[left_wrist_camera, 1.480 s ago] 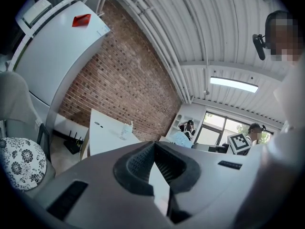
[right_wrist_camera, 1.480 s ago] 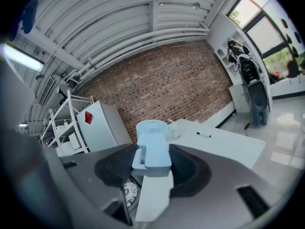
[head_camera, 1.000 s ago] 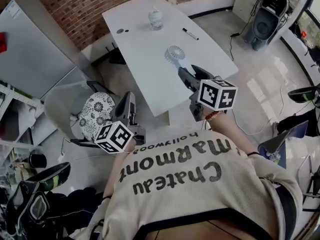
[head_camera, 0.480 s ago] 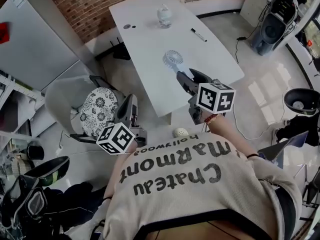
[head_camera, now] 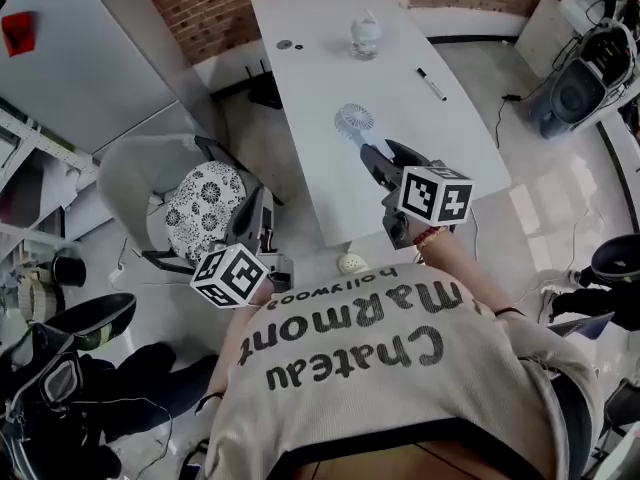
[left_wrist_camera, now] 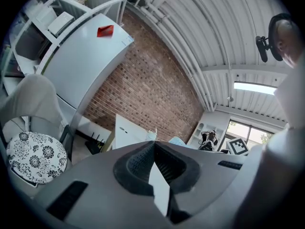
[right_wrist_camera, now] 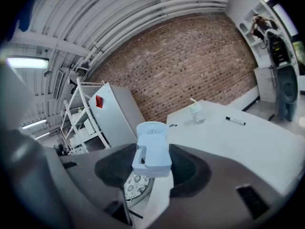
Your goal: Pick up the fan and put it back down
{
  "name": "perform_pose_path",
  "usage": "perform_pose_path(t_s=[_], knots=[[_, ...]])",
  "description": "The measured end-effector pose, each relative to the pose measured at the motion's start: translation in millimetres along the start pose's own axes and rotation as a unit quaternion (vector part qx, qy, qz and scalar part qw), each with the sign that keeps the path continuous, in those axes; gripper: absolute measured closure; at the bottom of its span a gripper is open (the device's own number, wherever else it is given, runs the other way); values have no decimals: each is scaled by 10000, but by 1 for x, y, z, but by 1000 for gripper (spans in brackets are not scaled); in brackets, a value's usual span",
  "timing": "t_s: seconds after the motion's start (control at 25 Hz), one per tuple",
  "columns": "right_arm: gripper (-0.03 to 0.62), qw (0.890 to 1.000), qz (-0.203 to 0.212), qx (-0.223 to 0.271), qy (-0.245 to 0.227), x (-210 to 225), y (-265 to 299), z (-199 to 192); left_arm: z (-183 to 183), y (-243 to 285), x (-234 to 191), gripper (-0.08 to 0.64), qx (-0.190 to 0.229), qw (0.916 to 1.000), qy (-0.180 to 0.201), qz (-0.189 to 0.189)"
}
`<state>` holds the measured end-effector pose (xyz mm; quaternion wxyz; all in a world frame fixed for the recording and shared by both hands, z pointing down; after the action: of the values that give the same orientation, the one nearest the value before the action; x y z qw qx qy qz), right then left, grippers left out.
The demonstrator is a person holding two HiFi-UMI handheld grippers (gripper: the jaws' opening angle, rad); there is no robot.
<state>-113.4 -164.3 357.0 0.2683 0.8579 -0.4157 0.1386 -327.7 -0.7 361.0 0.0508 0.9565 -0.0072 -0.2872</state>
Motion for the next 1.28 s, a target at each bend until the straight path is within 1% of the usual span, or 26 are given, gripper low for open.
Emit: perform_pose_path(t_s=[0.12,0.24,0.4,0.72,1.0,1.16,1.28], knots=[[373,9999,99,-90,-97,5,21,9,6,8,-11,560,157,9997,-34,193],[373,9995,218,-164,-159,9,42,18,9,16,-21,560,209,9990,-74,387],[373,9988,269,-260,-302,22,67,29,11,34,-24,560,279,9984,-101,478],[373,9980,322,-509,-174,47,100,20,5,49,-35,560,388,9968,-133,693],[373,9958,339,-839,-131,62,151,27,16,74,-58,560,353,9940,-267,999],[373,9937,290,-1070,-180,70,177,21,18,78,-72,560,307,9917,-320,1208],[373,9921,267,-1218,-128,77,191,13,14,76,-80,560,268,9894,-359,1382]])
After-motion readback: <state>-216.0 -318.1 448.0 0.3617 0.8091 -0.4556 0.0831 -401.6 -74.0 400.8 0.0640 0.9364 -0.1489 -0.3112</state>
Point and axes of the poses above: the fingertips, and each gripper's own axes: y forward along the fingers, x to its right, z out of its top, the point moved 5 cm from there along -y, backward along the fingers, and after that the axes turned 1 degree about y, right-handed, at the moved point
